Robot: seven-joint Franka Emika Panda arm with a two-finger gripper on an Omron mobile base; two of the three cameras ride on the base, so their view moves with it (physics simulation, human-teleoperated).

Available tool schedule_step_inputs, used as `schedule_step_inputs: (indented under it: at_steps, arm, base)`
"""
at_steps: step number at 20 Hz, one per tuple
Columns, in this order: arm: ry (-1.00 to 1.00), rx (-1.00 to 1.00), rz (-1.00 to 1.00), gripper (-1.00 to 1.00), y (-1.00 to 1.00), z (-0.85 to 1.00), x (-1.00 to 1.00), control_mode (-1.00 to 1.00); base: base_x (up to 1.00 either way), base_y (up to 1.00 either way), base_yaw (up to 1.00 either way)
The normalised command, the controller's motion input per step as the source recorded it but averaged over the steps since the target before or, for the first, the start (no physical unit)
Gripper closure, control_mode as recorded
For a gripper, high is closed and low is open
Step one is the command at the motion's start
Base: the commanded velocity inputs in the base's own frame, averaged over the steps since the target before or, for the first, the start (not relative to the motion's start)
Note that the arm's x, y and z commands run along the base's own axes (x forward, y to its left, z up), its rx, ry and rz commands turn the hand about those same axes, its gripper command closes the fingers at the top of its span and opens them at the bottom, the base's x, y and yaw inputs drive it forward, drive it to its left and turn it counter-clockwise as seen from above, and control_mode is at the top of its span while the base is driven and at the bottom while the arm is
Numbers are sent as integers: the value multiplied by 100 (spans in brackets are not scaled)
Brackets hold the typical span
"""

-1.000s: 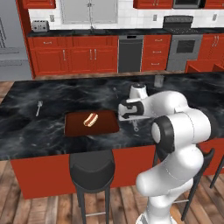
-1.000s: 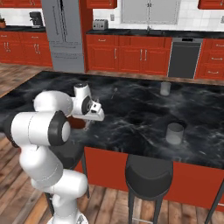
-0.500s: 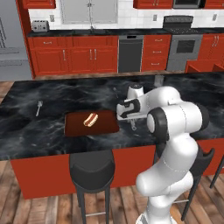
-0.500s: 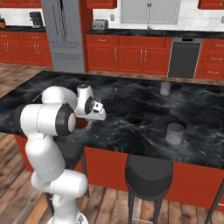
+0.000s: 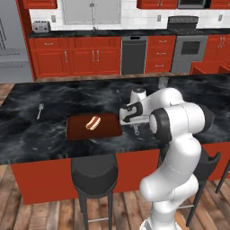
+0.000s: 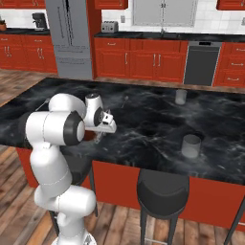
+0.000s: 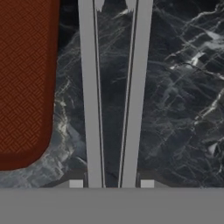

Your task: Take the tongs from the drawer on the left and place them on the dining counter next to the tray containing the hot dog.

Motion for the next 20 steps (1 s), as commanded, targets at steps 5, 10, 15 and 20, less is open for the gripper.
schedule_step_inputs:
  at_steps: [5, 10, 15, 20]
  arm:
    - [0, 0, 0, 100, 0, -14, 0, -100]
    - [0, 0, 0, 100, 0, -20, 6, -100]
    - [0, 0, 0, 100, 0, -16, 7, -100]
    - [0, 0, 0, 100, 0, -14, 9, -100]
  base:
    - [0, 0, 0]
    - [0, 0, 0]
    - [0, 0, 0]
    - [0, 0, 0]
